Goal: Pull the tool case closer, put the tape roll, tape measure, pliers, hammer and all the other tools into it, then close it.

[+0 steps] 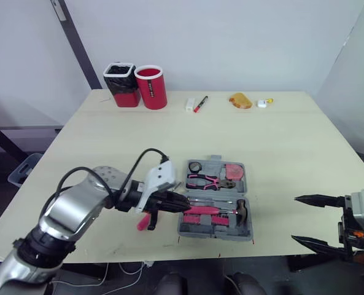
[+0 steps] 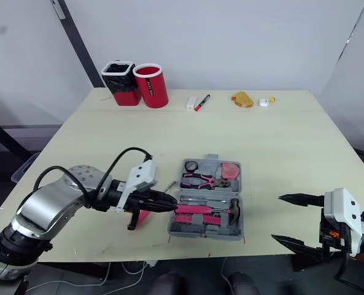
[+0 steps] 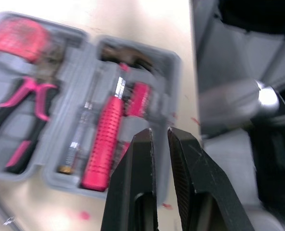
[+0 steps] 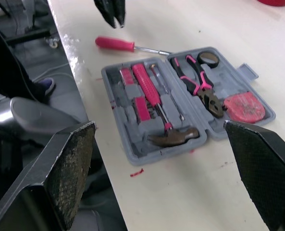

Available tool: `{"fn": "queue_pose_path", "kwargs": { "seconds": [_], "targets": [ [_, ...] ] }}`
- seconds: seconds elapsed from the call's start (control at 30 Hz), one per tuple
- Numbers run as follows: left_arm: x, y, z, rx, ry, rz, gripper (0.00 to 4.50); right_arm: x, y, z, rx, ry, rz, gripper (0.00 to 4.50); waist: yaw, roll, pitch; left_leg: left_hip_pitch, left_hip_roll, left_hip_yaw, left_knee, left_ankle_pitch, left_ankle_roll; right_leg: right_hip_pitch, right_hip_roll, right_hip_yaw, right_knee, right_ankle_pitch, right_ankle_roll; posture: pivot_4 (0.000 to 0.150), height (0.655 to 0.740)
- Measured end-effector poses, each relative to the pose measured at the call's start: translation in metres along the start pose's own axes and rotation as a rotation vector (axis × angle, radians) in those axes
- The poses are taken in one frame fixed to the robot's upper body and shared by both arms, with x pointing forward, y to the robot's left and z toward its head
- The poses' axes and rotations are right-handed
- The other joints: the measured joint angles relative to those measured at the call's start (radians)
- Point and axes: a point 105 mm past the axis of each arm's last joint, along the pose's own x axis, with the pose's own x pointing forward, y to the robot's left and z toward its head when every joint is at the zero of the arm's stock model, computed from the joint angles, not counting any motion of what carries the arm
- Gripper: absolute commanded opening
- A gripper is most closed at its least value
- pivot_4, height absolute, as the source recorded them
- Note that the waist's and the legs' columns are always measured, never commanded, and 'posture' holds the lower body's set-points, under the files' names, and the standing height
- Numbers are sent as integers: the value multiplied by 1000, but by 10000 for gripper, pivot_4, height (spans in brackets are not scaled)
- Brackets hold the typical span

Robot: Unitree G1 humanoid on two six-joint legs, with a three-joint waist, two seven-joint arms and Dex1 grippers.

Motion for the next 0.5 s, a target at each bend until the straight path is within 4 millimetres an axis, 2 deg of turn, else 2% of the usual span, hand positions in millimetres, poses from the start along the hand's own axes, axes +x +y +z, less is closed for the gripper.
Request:
{"fn": "queue_pose_path", "kwargs": {
  "seconds": [0.07,0.17,0.2,0.27,0.43,0.47,0.5],
  "targets": [
    [-3,6,-13,-58,-36,59,5808,4,-3,4,-15,-17,-10,45000,1,0,0,0,0,0,0,0,0,0,0,0,0,0,0,1500,7400],
    [-4,11,-17,-115,-102,112,5808,12,-5,7,-19,-50,-3,45000,5,-1,0,0,0,0,0,0,0,0,-1,0,0,1,-1,1500,7400],
    [-7,13,-14,-131,-136,132,10767,16,-5,7,-15,-61,4,45000,7,-1,0,0,0,0,1,0,0,0,-1,0,0,1,-2,1500,7400],
    [-12,18,-14,-140,-153,176,17009,21,-7,8,-12,-73,7,45000,7,-1,0,-1,0,0,1,0,0,0,-1,0,0,2,-3,1500,7400],
    [-15,31,-20,-177,-188,307,41335,31,-14,-3,29,-97,-7,45000,6,-1,0,-1,0,0,0,0,0,0,-1,0,0,2,-4,1500,7400],
    [-14,33,-20,-189,-209,326,44743,35,-16,-3,29,-107,-14,45000,5,-1,0,-1,0,0,0,0,0,0,-1,0,0,2,-4,1500,7400],
    [-13,33,-19,-195,-220,331,44743,37,-17,-4,31,-114,-18,45000,5,-1,0,-1,0,0,1,0,0,0,0,0,0,2,-4,1500,7400]
  ]
}}
